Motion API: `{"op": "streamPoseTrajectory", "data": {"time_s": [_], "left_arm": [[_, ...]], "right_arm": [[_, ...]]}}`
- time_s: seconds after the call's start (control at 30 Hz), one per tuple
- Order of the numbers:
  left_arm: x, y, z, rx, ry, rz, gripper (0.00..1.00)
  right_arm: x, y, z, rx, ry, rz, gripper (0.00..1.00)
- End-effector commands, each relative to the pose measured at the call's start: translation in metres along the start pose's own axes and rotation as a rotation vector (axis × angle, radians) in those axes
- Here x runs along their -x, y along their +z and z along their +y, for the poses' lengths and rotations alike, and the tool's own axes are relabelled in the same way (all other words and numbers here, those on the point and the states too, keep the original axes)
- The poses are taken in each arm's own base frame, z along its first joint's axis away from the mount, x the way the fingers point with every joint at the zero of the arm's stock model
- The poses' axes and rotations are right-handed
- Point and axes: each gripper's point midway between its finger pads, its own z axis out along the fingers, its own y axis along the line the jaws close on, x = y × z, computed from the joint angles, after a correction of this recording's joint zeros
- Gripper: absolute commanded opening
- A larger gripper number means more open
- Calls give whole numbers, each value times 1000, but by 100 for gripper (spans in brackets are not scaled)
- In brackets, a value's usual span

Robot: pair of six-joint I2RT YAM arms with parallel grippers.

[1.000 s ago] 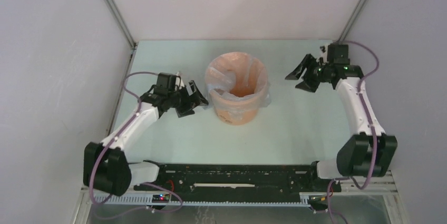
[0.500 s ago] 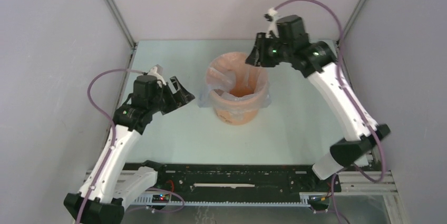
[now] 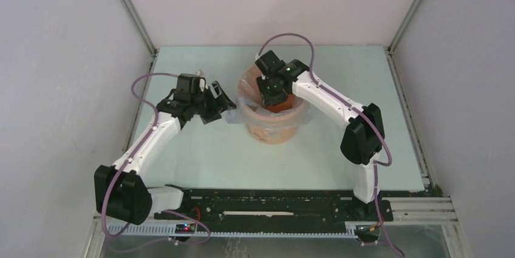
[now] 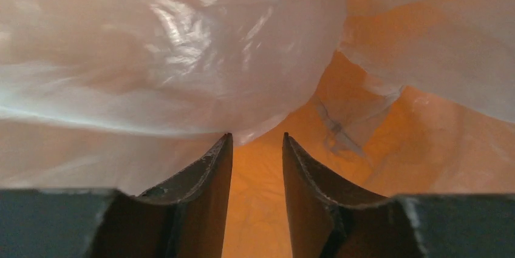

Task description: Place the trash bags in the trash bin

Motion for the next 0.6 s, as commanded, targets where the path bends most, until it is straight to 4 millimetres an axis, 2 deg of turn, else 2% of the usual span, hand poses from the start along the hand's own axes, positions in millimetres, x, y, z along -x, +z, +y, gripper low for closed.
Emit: {"op": "streamPoseTrajectory", "data": {"time_s": [0.0, 0.17, 0.3, 0.43, 0.57], "left_arm": [[15, 7, -32, -122, -31, -16, 80], [6, 20, -32, -124, -36, 29, 79], [4, 23, -31, -124, -26, 40, 79], [2, 25, -30, -122, -15, 49, 79], [1, 23, -27, -115, 8, 44, 80]], "right_arm": [[2, 30, 0, 4, -14, -56, 46], [-13, 72, 4, 20, 19, -19, 48], [-14, 89, 3, 31, 22, -1, 51], [-11, 83, 0, 46, 35, -1, 57], [5, 53, 1, 63, 37, -51, 65]]}}
